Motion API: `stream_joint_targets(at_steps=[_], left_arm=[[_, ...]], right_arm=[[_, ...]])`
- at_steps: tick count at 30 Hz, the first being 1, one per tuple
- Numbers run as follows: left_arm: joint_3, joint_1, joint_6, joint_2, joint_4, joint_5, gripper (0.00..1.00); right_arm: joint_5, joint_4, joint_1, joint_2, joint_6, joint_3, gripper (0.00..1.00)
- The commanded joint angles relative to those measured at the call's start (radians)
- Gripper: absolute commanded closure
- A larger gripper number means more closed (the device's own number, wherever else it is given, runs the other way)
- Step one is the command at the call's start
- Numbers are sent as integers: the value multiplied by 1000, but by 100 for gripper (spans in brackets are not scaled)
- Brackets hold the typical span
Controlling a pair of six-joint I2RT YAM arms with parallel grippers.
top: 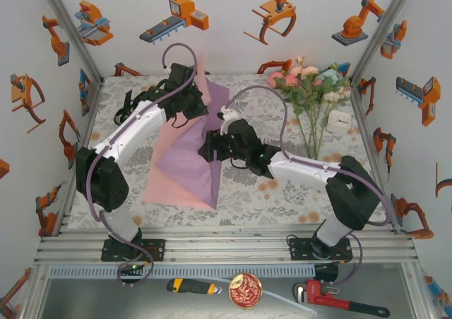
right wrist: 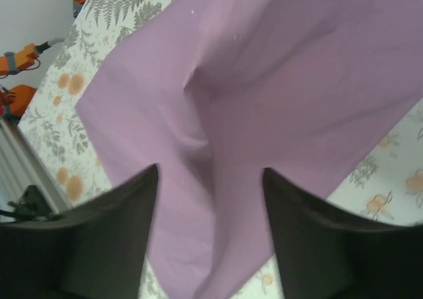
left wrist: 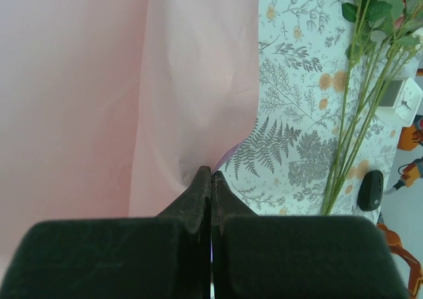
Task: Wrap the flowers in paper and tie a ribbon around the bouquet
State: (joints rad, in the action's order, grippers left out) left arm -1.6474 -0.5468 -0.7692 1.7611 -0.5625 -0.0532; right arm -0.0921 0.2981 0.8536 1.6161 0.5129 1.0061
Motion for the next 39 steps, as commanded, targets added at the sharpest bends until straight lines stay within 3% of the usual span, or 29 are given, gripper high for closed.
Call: stream_joint_targets(at_steps=[1, 4, 6, 11, 14, 16, 20, 25, 32, 39], left_arm=[[-12, -5, -4, -19, -25, -18, 100], [-14, 0, 13, -24, -18, -8, 100], [-13, 12, 15, -28, -11, 10, 100], [8, 53, 27, -67, 11, 37, 95], [37, 92, 70, -115, 8, 27, 70], [109, 123, 87, -182, 5, -37, 62], [399, 211, 9, -333, 67, -65, 68], [692, 240, -34, -383, 170, 54, 85], [844, 200, -118, -269, 350, 154, 95], [805, 174, -111, -107, 317, 84, 100]], right_arm=[[11, 106, 2, 10, -23, 12, 66], [7, 150, 0, 0, -16, -19, 91], [3, 162, -5, -17, -17, -38, 100], [12, 171, -23, -71, -22, -94, 100], [25, 176, -35, -90, -21, -125, 100], [33, 178, -42, -98, -17, -146, 100], [50, 190, -52, -119, -17, -185, 100], [67, 193, -64, -146, -17, -209, 100], [91, 193, -69, -159, 7, -222, 100], [114, 193, -73, -203, 51, -248, 100]])
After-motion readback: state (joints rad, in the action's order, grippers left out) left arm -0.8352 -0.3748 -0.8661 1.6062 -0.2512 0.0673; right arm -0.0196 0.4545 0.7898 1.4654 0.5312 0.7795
